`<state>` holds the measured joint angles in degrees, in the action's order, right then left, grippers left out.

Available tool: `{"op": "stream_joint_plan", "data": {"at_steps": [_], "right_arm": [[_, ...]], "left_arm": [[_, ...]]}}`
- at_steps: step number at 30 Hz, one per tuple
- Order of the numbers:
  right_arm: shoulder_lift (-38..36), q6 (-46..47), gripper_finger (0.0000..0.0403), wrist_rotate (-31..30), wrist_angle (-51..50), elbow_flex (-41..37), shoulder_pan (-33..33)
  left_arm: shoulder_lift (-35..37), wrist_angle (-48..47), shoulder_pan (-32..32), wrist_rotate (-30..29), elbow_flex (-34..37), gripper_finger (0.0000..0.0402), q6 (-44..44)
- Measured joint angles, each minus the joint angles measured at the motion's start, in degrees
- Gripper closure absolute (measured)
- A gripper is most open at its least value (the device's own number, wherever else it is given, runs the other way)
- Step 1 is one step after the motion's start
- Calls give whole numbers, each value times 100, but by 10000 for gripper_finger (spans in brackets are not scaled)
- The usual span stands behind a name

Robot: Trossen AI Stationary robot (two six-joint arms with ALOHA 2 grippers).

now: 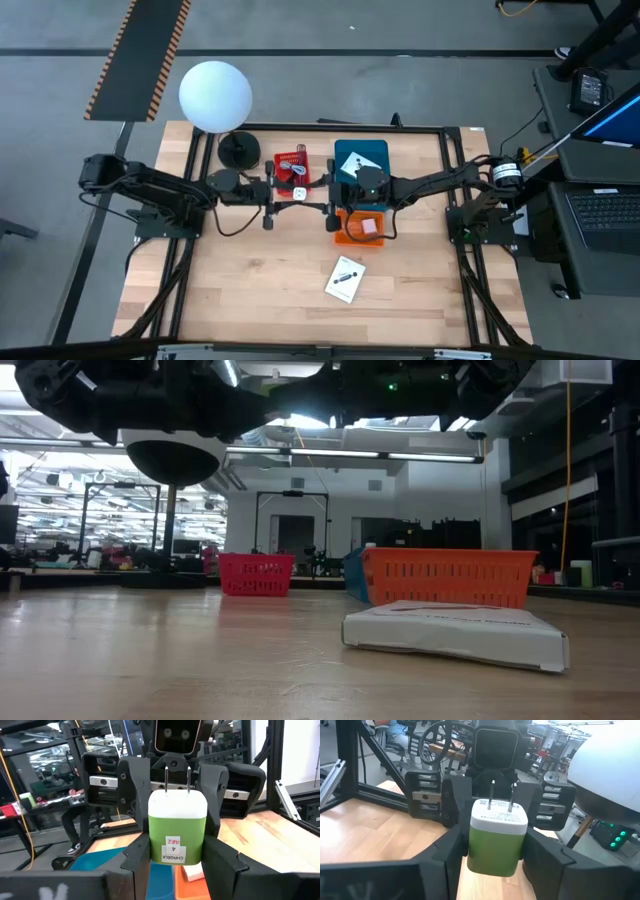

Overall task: Pick and place items into bin
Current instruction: Put the green charger adapter into the orange bin

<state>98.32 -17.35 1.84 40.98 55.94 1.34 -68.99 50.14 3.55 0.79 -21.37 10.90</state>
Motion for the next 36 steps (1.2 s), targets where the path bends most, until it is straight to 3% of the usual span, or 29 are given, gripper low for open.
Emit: {"op": "stream_joint_plan", "data": {"at_steps": [14, 21, 24, 32, 36], "right_arm": [[-7, -262, 221, -6, 138, 20, 0], [-4, -365, 277, 3, 79, 17, 0], [-4, -148, 281, 61, 23, 17, 0], [0, 66, 200, 112, -138, 11, 15], [-2, 55, 179, 112, -250, 11, 42]], "left_arm": [[-75, -98, 0, -19, -2, 265, -11], [-70, -80, 2, -73, 1, 265, 90], [-70, -104, 2, -78, 1, 265, 70], [-68, -49, -2, 4, 3, 265, 83], [-68, -58, -2, 50, 3, 265, 85]]}}
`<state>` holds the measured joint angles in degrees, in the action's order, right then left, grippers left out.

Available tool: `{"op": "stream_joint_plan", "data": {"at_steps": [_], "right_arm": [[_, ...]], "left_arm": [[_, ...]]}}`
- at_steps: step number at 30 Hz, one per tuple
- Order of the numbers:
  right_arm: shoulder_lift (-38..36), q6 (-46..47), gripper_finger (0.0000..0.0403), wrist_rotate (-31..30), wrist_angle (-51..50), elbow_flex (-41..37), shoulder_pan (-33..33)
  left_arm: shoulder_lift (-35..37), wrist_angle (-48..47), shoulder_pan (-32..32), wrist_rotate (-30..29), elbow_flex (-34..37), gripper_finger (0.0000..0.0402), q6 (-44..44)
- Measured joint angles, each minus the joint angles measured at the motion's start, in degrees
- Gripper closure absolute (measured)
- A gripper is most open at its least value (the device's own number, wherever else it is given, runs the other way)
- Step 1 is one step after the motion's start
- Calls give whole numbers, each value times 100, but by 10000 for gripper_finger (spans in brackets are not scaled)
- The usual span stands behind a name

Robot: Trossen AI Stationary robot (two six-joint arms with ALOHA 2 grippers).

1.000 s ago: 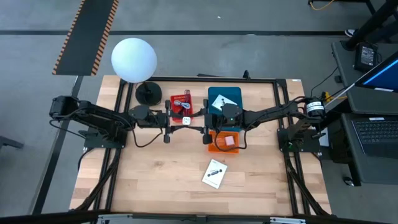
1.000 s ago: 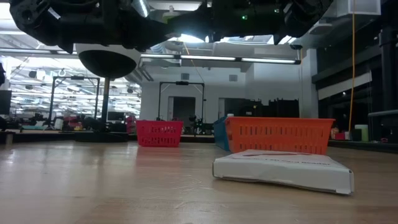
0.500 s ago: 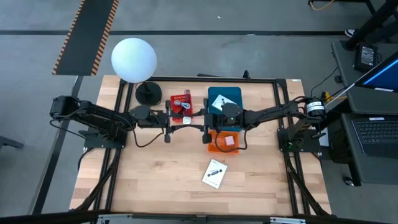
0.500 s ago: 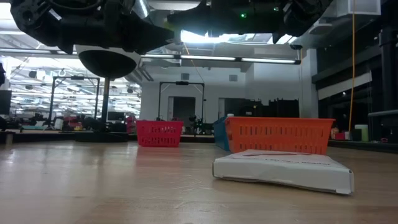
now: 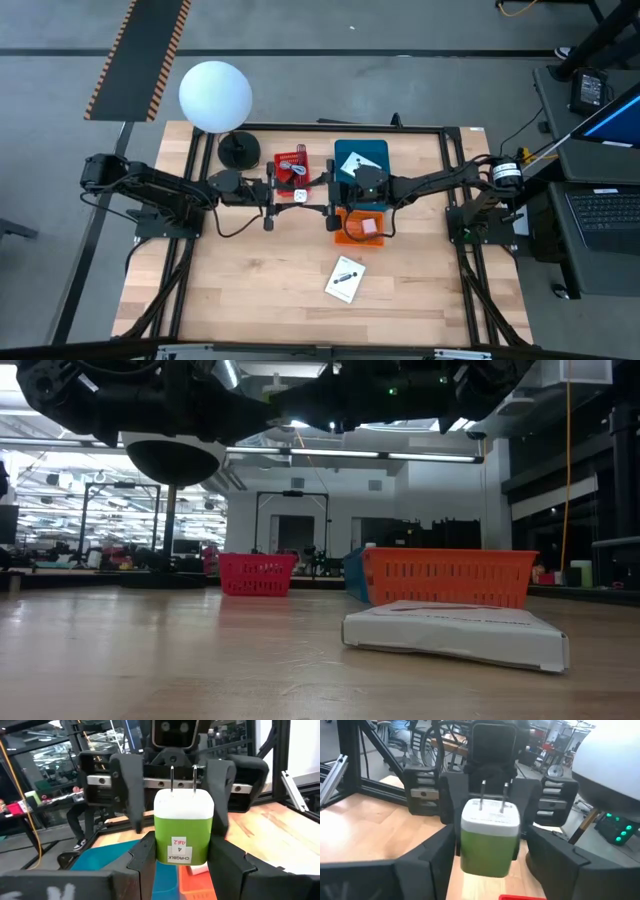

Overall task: Pick and place items into bin
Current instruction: Put the green charger adapter into the orange bin

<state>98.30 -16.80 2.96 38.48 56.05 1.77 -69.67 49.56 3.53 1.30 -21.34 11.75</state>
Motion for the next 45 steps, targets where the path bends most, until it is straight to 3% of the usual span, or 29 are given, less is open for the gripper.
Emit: {"op": "stream_joint_plan", "data": {"at_steps": [6, 18, 24, 33, 45], "right_arm": [[0, -227, 190, -2, 76, 0, 1], [0, -260, 285, -15, 81, -2, 1], [-2, -271, 285, -31, 79, -2, 1], [-2, -304, 285, -44, -71, -2, 1], [-433, -215, 286, -332, -875, -2, 9]], "left_arm": [[0, 2, 0, 5, 0, 265, -2], [7, -5, 4, -41, 2, 265, 83], [7, -5, 4, -38, 2, 261, 148], [4, -90, -7, -388, 2, 178, 64], [48, -226, -35, -156, 2, 178, 83]]}}
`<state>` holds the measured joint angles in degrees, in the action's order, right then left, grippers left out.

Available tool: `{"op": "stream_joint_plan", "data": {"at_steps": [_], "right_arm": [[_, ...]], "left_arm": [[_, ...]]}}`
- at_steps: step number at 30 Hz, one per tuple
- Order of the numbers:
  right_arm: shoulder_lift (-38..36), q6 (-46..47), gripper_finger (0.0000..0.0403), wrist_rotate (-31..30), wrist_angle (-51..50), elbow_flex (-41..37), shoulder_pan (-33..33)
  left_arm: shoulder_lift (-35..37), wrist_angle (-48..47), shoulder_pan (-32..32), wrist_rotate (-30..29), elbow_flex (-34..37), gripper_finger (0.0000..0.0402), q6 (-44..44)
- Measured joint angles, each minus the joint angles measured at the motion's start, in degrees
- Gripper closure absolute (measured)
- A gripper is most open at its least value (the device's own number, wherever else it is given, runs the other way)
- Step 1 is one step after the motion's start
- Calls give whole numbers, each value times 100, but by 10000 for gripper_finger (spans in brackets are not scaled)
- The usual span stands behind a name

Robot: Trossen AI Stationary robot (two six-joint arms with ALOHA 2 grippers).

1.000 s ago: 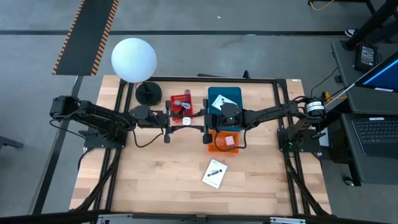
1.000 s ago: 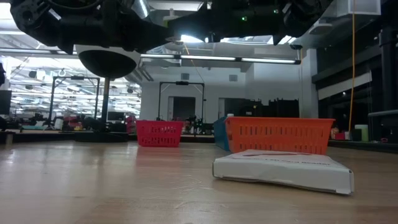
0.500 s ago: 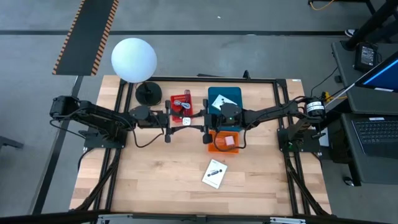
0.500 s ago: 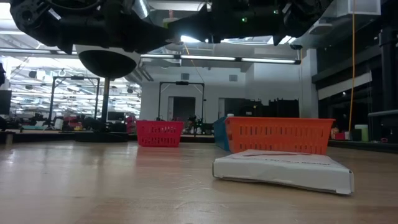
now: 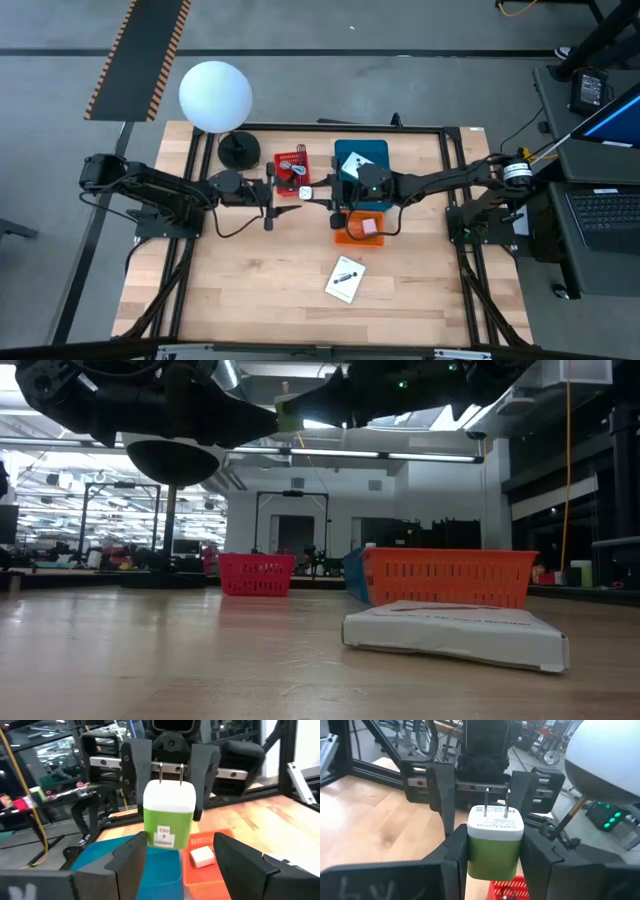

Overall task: Pick and place items into bin
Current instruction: Put the green charger adapter into the orange bin

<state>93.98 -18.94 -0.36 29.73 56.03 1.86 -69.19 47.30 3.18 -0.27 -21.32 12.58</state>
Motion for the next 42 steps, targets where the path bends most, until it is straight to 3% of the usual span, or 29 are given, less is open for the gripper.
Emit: {"op": "stream_joint_plan", "data": {"at_steps": [8, 23, 34, 42], "right_arm": [[-525, 122, 286, -403, -1122, -2, 3], [-1477, 1676, 286, -1218, -3839, 2, -67], [-1532, 2496, 286, -1534, -4790, 22, -326], [-1493, 3577, 286, -1746, -6103, 539, -776]], "left_arm": [[141, -501, -52, 3, 7, 178, 139], [321, -1096, -52, -14, 7, 192, 160], [321, -1111, -52, -14, 7, 196, 45], [321, -1109, -52, -14, 7, 194, 184]]}}
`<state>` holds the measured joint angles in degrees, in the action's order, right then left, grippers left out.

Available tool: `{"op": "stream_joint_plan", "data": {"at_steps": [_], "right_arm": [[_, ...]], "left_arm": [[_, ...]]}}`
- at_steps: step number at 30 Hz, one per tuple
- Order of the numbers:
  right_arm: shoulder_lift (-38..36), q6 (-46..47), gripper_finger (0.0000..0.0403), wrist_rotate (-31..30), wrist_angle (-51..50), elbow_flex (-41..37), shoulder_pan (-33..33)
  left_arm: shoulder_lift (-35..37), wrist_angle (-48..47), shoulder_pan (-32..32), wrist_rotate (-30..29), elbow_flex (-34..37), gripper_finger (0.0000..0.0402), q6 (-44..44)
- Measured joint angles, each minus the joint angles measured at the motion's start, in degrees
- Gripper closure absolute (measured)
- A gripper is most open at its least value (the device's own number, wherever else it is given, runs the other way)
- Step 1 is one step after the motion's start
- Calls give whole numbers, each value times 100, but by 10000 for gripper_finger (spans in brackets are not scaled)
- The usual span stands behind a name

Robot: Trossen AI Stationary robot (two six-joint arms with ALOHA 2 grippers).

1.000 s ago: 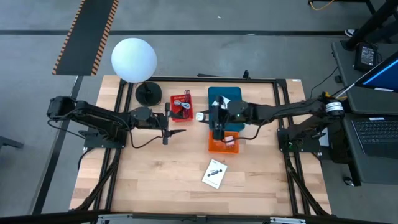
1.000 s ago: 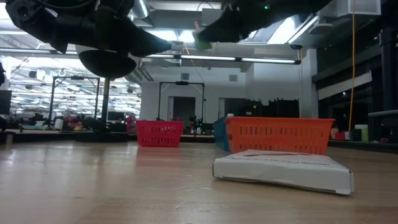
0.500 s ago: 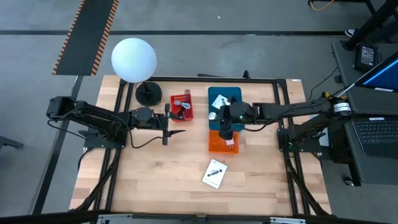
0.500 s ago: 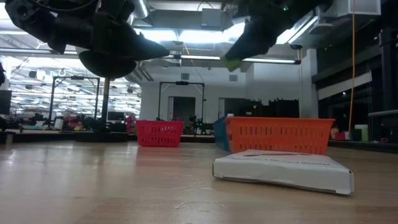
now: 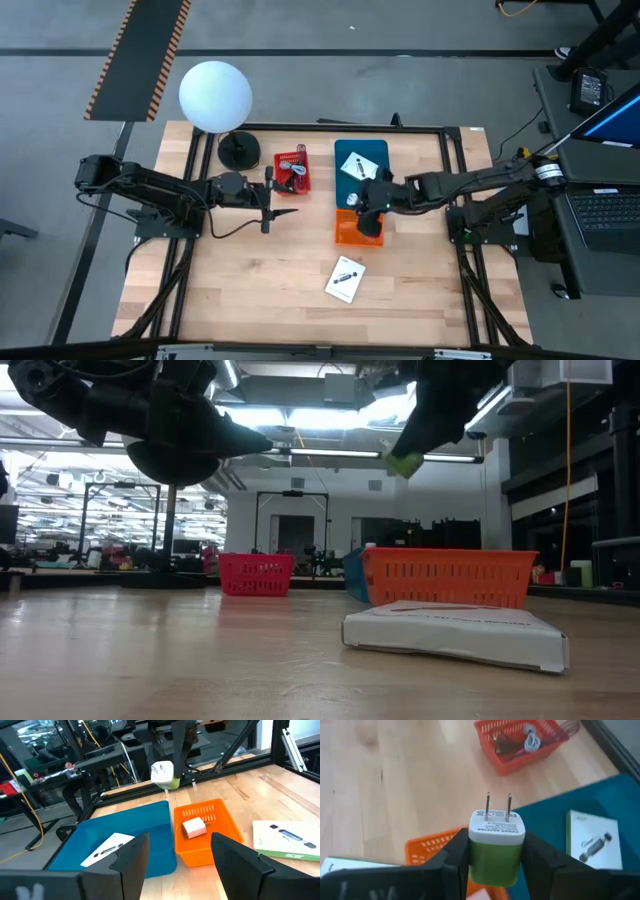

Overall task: Pick and place items into bin
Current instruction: Put the green charger adapter into the orange bin

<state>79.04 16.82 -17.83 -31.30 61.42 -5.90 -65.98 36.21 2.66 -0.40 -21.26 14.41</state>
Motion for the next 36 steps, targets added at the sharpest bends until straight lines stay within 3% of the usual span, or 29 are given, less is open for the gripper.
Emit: {"op": "stream_joint_plan", "data": {"at_steps": [19, 36], "right_arm": [[535, 2332, 286, -103, -838, 14, -858], [1680, 2150, 286, 200, -421, 14, -851]], "left_arm": [[0, 493, 2, 0, 0, 200, 948], [0, 605, 2, 0, 0, 201, 1235]]}}
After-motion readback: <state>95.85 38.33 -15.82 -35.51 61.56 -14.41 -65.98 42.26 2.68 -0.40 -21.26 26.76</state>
